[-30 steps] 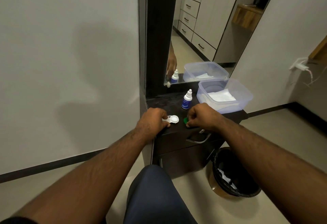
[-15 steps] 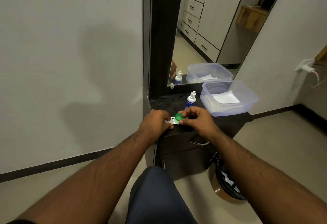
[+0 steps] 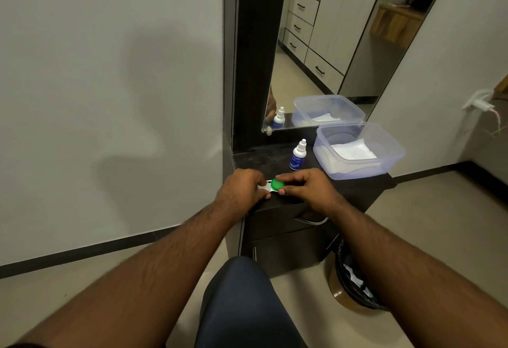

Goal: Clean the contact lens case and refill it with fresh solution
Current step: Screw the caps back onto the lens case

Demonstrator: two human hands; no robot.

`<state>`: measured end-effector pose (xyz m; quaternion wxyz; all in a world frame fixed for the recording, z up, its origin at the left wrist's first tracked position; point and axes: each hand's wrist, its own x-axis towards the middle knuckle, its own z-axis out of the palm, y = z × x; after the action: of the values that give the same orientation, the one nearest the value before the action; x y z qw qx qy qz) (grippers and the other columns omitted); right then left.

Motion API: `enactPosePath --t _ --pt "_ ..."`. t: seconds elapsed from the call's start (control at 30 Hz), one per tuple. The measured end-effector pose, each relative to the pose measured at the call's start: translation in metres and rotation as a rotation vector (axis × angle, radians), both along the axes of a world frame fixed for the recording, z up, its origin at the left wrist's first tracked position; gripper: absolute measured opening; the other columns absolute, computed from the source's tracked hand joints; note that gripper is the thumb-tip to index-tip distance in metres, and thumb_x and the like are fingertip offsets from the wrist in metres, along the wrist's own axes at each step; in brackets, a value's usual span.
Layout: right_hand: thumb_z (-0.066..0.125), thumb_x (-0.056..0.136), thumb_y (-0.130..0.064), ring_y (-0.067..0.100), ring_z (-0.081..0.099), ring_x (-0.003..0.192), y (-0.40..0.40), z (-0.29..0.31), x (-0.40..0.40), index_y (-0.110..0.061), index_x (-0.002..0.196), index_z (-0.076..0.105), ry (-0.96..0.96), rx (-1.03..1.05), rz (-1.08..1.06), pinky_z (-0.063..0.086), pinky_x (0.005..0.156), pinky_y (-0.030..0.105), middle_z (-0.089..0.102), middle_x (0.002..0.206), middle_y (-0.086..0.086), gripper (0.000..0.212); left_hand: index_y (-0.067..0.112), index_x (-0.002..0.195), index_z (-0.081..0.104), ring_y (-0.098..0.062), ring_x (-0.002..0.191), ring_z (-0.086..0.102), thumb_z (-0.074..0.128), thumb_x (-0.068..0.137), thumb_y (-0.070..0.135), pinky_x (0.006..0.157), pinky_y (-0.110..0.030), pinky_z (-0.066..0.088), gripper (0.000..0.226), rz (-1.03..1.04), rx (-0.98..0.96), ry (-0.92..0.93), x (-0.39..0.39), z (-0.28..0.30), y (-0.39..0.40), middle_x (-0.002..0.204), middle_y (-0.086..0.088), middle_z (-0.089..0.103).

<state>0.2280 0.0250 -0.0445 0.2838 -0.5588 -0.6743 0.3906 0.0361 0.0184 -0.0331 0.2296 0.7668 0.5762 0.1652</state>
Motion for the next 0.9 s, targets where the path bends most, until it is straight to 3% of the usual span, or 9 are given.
enactPosePath --t 0.13,0.27,0.37,0.43,0.6,0.73,0.83,0.9 --pt "0.078 0.073 -0.011 0.003 0.062 0.097 -0.004 -0.003 -0.006 -0.014 0.104 0.071 0.013 0.049 -0.066 0.05 0.083 0.016 0.069 0.108 -0.004 0.032 0.013 0.114 0.066 -0.016 0.098 0.06 0.07 0.085 0.03 0.081 -0.027 0.048 0.034 -0.013 0.002 0.0 -0.001 -0.001 0.0 0.111 -0.004 0.067" --pt "0.082 0.068 -0.013 0.014 0.062 0.083 -0.006 -0.007 -0.008 -0.011 0.087 0.064 -0.024 0.126 -0.068 0.053 0.075 0.026 0.067 0.094 0.001 0.027 0.013 0.113 0.066 -0.017 0.096 0.061 0.071 0.084 0.032 0.082 -0.031 0.051 0.035 -0.007 0.023 0.007 -0.002 -0.002 0.0 0.11 -0.005 0.068" --pt "0.077 0.072 -0.004 0.016 0.06 0.081 -0.006 -0.002 -0.001 -0.013 0.097 0.064 0.06 0.081 -0.011 0.053 0.078 0.03 0.066 0.107 0.001 0.03 0.013 0.113 0.065 -0.017 0.098 0.06 0.07 0.085 0.031 0.081 -0.029 0.049 0.034 -0.021 0.026 0.013 -0.002 -0.002 0.0 0.111 -0.004 0.067" --pt "0.074 0.075 0.002 0.011 0.06 0.083 -0.004 0.0 0.0 -0.018 0.111 0.064 0.097 0.043 0.03 0.053 0.08 0.026 0.067 0.11 -0.001 0.043 0.014 0.113 0.065 -0.016 0.098 0.059 0.07 0.085 0.032 0.08 -0.027 0.046 0.034 -0.035 0.037 0.019 -0.003 -0.002 0.001 0.11 -0.004 0.067" --pt "0.083 0.068 -0.014 0.01 0.059 0.086 0.0 -0.008 -0.01 -0.025 0.108 0.068 -0.041 0.096 -0.03 0.05 0.08 0.024 0.061 0.098 -0.006 0.044 0.013 0.111 0.067 -0.017 0.095 0.06 0.07 0.085 0.031 0.081 -0.029 0.048 0.032 -0.041 0.07 0.014 -0.005 -0.004 0.001 0.107 -0.004 0.068" --pt "0.076 0.077 -0.016 0.008 0.058 0.093 -0.001 0.004 -0.002 -0.023 0.119 0.065 -0.118 0.05 0.064 0.047 0.081 0.017 0.058 0.105 -0.007 0.044 0.014 0.112 0.066 -0.017 0.097 0.06 0.07 0.085 0.031 0.083 -0.03 0.049 0.033 -0.038 0.064 0.001 -0.004 -0.005 0.0 0.108 -0.004 0.067" --pt "0.076 0.077 -0.015 0.011 0.059 0.092 0.001 0.005 -0.003 -0.023 0.113 0.067 -0.114 0.008 0.051 0.047 0.079 0.018 0.063 0.103 -0.002 0.038 0.013 0.114 0.065 -0.016 0.099 0.06 0.069 0.085 0.03 0.085 -0.03 0.05 0.034 -0.033 0.045 -0.016 -0.003 -0.005 -0.001 0.111 -0.005 0.067" --pt "0.08 0.072 -0.015 0.011 0.058 0.081 -0.001 0.0 -0.011 -0.018 0.099 0.067 -0.084 0.027 -0.038 0.049 0.072 0.02 0.063 0.092 0.002 0.03 0.013 0.114 0.065 -0.016 0.098 0.06 0.069 0.085 0.03 0.086 -0.031 0.05 0.033 -0.027 0.045 -0.019 -0.003 -0.004 -0.002 0.11 -0.005 0.067"
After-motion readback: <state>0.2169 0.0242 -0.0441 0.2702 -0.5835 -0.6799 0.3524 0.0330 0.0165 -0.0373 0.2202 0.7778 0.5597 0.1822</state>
